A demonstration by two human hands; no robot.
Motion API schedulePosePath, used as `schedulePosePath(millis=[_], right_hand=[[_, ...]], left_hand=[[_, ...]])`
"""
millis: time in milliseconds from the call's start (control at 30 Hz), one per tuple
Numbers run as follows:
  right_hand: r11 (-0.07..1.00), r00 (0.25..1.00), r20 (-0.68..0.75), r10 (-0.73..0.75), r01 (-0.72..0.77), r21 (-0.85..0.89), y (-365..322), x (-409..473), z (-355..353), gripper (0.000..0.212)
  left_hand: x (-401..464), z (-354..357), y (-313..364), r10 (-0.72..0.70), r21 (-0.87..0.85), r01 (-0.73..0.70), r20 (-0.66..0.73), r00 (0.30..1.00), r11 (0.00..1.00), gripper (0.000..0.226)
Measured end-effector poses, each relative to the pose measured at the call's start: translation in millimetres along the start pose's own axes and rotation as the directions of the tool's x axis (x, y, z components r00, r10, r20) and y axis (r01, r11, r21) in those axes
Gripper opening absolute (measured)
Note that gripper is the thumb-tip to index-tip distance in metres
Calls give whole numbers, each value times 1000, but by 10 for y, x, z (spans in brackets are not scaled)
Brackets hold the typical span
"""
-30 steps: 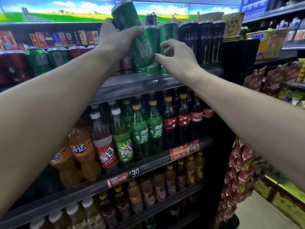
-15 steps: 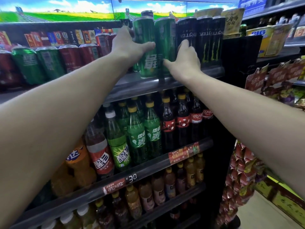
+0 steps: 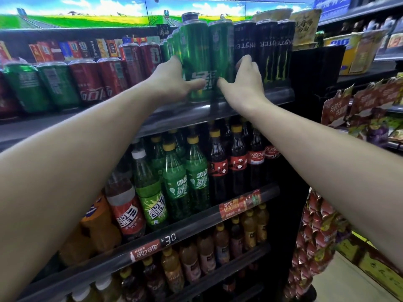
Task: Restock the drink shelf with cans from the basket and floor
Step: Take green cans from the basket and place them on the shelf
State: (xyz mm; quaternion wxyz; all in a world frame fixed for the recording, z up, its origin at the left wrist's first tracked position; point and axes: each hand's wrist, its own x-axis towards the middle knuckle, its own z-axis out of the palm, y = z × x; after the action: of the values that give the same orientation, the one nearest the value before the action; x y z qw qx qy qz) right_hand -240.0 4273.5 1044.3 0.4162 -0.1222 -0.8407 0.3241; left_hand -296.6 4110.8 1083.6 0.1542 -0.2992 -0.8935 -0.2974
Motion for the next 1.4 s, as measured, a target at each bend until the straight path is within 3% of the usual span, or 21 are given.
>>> schedulePosePath(millis=[267, 400, 500, 600, 733, 800, 933, 1067, 1167, 1400], right_hand=[[998, 999, -24, -26, 27, 52, 32, -75, 37, 40], [991, 989, -67, -134, 133, -31, 12, -154, 91, 47], [976, 978, -81, -193, 183, -115, 2, -203, 148, 54], [969, 975, -90, -205, 189, -159, -19, -235, 215, 60], [973, 980, -93, -175, 158, -167, -42, -247, 260, 61], [975, 980, -109, -167, 148, -167, -59, -249, 263, 62], [981, 979, -110, -169, 156, -119, -115, -275, 246, 64], [983, 986, 17, -167, 168, -73, -94, -336, 212, 62], [983, 983, 75, -168, 173, -65, -30, -341, 238, 63], [983, 982, 98, -161, 169, -75, -19, -367, 327, 68]], left_hand=[[-4, 102, -13, -26, 81, 25, 12, 1000, 996, 85], [10, 87, 57, -115, 72, 103, 192, 975, 992, 99], [23, 72, 99, -154, 69, 141, 265, 952, 988, 86], [46, 102, 100, -155, 126, 132, 201, 967, 983, 76], [86, 10, 33, -178, 90, 158, 307, 935, 983, 110], [144, -69, -39, -172, 64, 160, 281, 944, 985, 123], [230, -164, -112, -217, 103, 198, 242, 946, 975, 111], [234, -139, -16, -188, 66, 176, 288, 939, 982, 139], [265, -40, 108, -171, 32, 169, 273, 947, 985, 109], [255, -11, 117, -274, 52, 270, 238, 932, 962, 126]])
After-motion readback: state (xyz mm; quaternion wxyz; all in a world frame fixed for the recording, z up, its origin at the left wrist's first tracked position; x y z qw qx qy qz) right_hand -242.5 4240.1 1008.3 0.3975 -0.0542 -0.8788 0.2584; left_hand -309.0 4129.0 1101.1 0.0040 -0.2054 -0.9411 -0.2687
